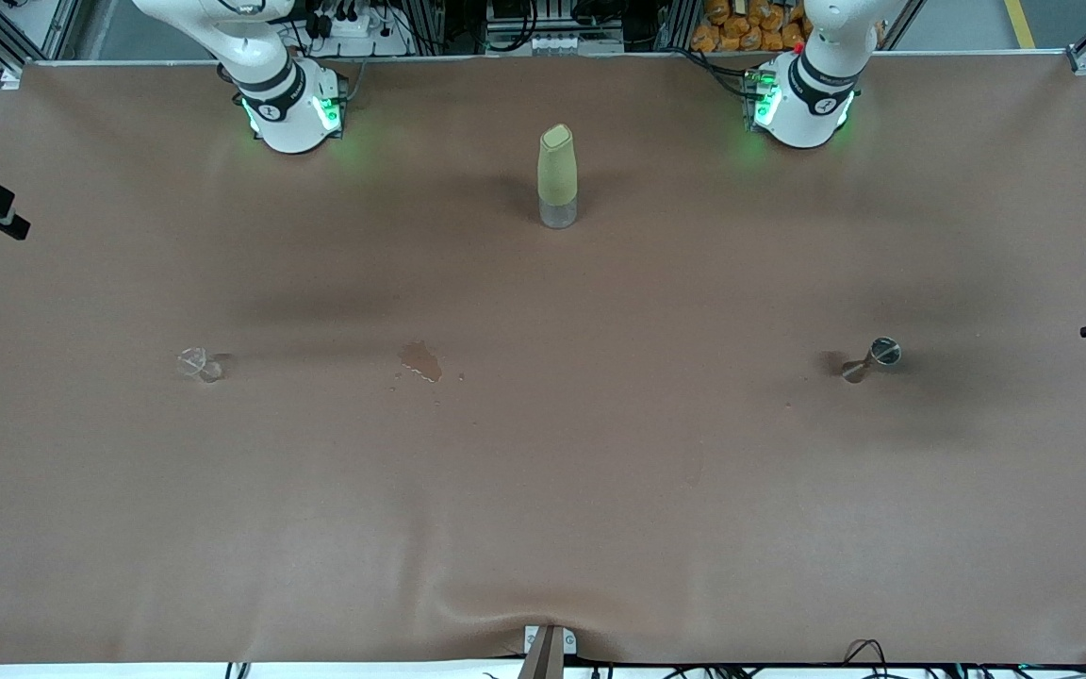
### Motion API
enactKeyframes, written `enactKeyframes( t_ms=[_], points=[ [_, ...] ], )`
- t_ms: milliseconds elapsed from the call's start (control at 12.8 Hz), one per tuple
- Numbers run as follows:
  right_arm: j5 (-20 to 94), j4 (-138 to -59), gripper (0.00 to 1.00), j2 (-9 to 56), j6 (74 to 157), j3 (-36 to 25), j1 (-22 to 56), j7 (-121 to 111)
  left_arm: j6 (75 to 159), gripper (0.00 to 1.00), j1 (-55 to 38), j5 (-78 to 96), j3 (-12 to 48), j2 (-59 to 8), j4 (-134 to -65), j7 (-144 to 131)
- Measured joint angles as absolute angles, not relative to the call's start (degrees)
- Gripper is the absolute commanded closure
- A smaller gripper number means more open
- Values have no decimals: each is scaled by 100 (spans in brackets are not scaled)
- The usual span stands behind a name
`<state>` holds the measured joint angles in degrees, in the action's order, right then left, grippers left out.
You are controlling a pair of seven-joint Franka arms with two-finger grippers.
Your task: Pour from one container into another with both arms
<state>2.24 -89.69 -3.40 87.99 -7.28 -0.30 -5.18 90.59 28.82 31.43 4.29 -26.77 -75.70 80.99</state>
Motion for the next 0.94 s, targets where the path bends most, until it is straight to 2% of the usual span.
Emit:
enactKeyframes(
  t_ms=[312,937],
  points=[
    [224,-8960,0,-339,8799,-722,-29,-519,9326,0,2207,2221,440,-2286,-7392,5892],
    [219,-8862,0,-339,8801,-731,-31,-519,9331,0,988,696,413,-1572,-7387,670]
  ],
)
